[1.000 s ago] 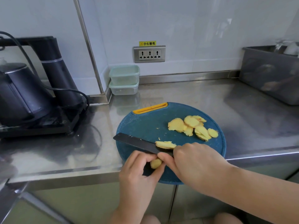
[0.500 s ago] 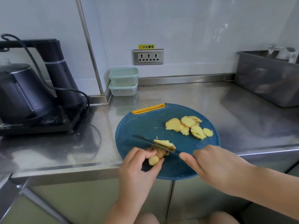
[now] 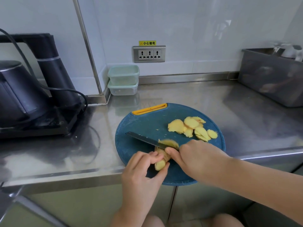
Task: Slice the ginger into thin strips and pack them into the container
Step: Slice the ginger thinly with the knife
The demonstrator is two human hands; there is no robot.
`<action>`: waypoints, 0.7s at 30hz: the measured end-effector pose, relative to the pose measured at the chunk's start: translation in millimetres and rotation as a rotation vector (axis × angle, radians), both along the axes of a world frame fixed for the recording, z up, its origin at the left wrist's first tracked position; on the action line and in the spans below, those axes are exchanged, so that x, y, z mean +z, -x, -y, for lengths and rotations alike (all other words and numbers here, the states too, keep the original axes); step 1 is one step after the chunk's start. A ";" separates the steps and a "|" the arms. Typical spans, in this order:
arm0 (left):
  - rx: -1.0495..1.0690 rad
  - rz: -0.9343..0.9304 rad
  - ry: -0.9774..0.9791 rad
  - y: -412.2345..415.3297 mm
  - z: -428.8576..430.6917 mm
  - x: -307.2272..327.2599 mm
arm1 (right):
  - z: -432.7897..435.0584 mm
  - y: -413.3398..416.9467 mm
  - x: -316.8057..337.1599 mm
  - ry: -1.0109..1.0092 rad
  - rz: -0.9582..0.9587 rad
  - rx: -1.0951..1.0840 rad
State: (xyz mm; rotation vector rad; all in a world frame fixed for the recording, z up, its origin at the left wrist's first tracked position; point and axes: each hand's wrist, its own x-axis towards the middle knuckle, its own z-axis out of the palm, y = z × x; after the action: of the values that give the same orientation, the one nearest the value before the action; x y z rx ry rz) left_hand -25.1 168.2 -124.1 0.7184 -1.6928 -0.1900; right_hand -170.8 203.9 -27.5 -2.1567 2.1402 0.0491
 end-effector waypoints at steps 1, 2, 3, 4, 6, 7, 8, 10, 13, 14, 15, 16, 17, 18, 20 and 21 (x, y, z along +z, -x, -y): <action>-0.003 -0.011 -0.008 0.2 -0.2 -0.2 | 8.0 -1.3 -1.7 0.009 0.038 -0.006; -0.005 -0.025 -0.016 0.2 0.3 -0.3 | 14.9 0.1 -2.4 0.002 0.084 -0.018; -0.007 -0.035 -0.027 0.1 0.8 -1.0 | 19.1 3.6 -2.2 -0.021 0.129 -0.031; -0.008 -0.038 -0.036 0.0 0.5 -1.5 | 20.3 6.5 -0.9 -0.049 0.166 -0.045; -0.010 -0.038 -0.042 -0.1 0.2 -1.7 | 19.5 8.0 1.6 -0.054 0.210 -0.074; -0.013 -0.038 -0.044 -0.3 0.0 -1.1 | 19.2 7.6 3.0 -0.050 0.222 -0.088; -0.018 -0.036 -0.046 -0.6 0.2 -0.6 | 19.1 8.1 4.2 -0.052 0.242 -0.104; -0.029 -0.030 -0.053 -1.2 -0.3 0.4 | 18.6 15.6 6.6 -0.071 0.318 -0.156; -0.053 -0.019 -0.056 -1.4 -1.5 1.2 | 11.8 35.3 12.6 -0.157 0.521 -0.276; -0.056 -0.017 -0.054 -1.3 -1.7 1.3 | 8.4 40.3 14.4 -0.191 0.600 -0.318; -0.058 -0.016 -0.053 -1.3 -1.8 1.5 | 5.4 44.3 15.5 -0.216 0.660 -0.354; -0.062 -0.016 -0.050 -1.4 -1.8 1.8 | 2.9 47.7 16.1 -0.227 0.691 -0.375; -0.068 -0.018 -0.044 -1.4 -1.9 2.1 | 1.3 51.2 16.8 -0.225 0.702 -0.381; -0.079 -0.021 -0.036 -1.7 -2.0 2.5 | 0.7 54.4 17.7 -0.213 0.710 -0.379; -0.107 -0.026 -0.026 -3.1 -3.0 4.0 | -1.8 60.7 21.4 -0.200 0.741 -0.384; -0.122 -0.029 -0.027 -4.5 -3.5 4.7 | -3.6 63.6 23.5 -0.203 0.755 -0.384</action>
State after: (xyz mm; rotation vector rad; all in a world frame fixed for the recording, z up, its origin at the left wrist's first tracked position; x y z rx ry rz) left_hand -20.6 171.7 -119.5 0.6300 -1.7107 -0.3083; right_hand -234.3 207.5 -4.0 -1.3113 1.9162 -0.4724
